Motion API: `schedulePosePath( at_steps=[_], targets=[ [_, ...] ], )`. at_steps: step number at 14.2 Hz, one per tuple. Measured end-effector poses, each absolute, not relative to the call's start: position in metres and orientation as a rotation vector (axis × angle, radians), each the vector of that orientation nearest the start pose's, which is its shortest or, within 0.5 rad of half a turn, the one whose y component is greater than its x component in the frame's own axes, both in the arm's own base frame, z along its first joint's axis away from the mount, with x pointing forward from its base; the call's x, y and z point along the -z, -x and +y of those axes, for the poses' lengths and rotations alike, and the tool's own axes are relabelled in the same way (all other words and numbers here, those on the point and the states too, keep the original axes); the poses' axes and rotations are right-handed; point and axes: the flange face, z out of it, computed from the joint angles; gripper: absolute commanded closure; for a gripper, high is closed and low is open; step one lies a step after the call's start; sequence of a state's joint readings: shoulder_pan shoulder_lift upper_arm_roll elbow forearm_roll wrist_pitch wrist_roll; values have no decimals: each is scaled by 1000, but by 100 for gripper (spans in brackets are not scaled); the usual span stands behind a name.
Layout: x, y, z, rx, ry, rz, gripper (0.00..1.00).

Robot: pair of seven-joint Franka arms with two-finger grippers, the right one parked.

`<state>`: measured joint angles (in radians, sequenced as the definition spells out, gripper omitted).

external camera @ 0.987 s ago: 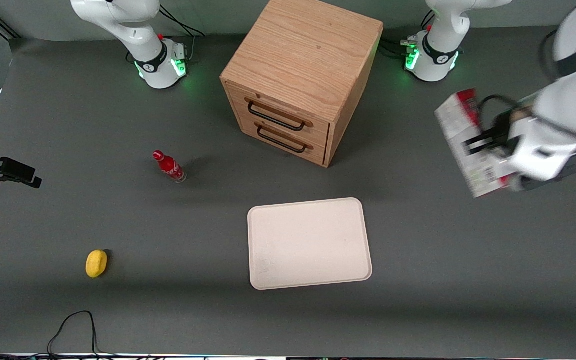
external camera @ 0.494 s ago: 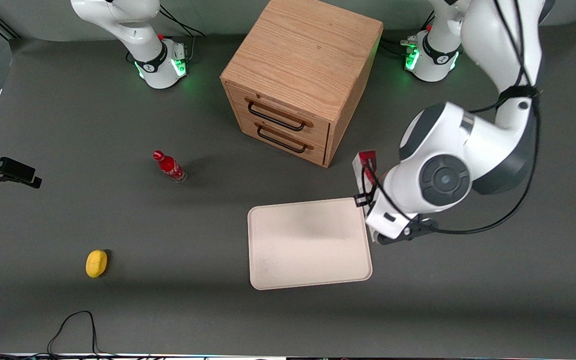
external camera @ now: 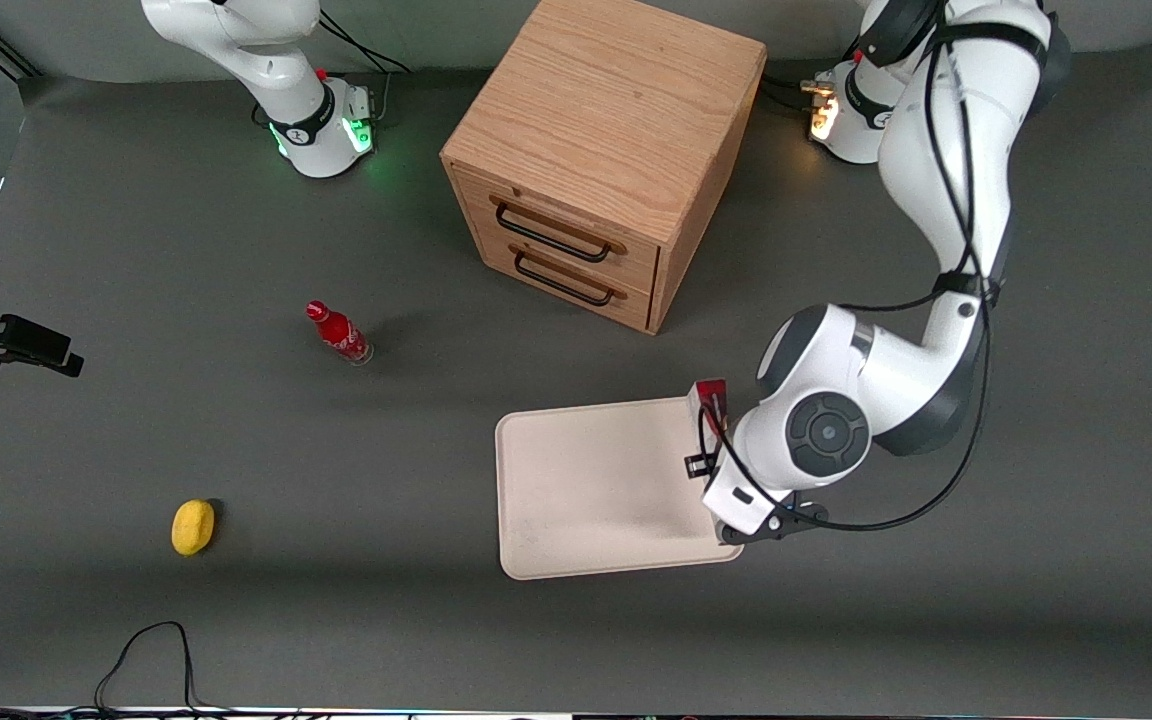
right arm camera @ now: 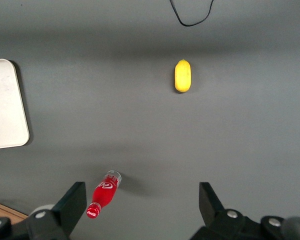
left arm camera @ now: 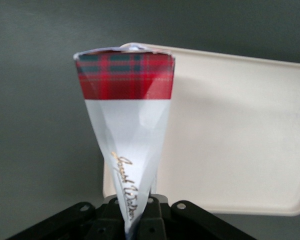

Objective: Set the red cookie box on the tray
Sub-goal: 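Carry the box over the white tray and lower it onto the tray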

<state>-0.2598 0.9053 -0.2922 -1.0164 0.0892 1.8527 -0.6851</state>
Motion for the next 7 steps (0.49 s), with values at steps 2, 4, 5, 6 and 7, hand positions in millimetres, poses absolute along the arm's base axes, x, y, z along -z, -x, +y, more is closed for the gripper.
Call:
schedulePosePath(
  at_steps=[2, 4, 5, 6, 7],
  targets=[
    [-276, -699, -329, -192, 3212, -340, 100],
    [-256, -698, -327, -207, 3190, -329, 100],
    [-251, -697, -328, -212, 3182, -323, 100],
    [-247, -695, -329, -217, 3177, -315, 100],
    [-245, -694, -331, -217, 3175, -307, 100]
  ],
)
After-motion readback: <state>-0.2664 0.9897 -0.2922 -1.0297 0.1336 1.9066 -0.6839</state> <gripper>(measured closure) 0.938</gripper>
